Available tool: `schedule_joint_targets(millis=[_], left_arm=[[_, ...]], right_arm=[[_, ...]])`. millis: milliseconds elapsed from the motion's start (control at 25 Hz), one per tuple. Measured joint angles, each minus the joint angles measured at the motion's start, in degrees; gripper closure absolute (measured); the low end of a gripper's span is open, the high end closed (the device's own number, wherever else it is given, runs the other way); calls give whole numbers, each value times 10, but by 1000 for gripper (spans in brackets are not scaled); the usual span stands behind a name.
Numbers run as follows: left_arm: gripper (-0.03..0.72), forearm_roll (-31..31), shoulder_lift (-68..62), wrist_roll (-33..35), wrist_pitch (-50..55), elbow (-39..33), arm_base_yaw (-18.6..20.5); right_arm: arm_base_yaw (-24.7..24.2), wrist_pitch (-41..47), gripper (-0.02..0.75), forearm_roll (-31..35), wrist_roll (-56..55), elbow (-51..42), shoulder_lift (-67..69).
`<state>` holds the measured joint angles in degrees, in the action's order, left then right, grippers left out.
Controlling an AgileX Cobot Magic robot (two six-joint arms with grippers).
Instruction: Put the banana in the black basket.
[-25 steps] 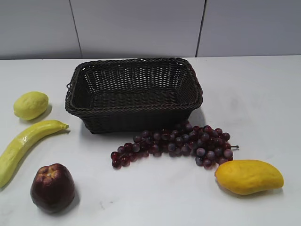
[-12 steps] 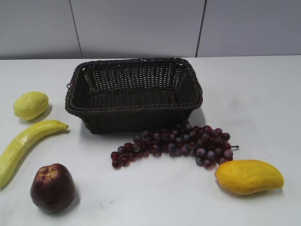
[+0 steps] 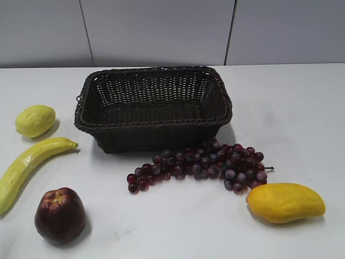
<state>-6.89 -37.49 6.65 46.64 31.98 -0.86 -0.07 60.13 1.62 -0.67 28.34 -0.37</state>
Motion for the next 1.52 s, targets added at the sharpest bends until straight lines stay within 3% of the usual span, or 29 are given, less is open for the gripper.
schedule_joint_targets(millis=[360, 680, 920, 1520], left_arm=[[92, -25, -191, 21, -38, 12, -5], [91, -26, -383, 41, -77, 86, -55], [2, -1, -500, 44, -88, 146, -56], [-5, 14, -636, 69, -126, 187, -56]], right_arm=[[0, 0, 151, 0, 0, 0, 0], [0, 0, 151, 0, 0, 0, 0], [0, 0, 151, 0, 0, 0, 0], [0, 0, 151, 0, 0, 0, 0]])
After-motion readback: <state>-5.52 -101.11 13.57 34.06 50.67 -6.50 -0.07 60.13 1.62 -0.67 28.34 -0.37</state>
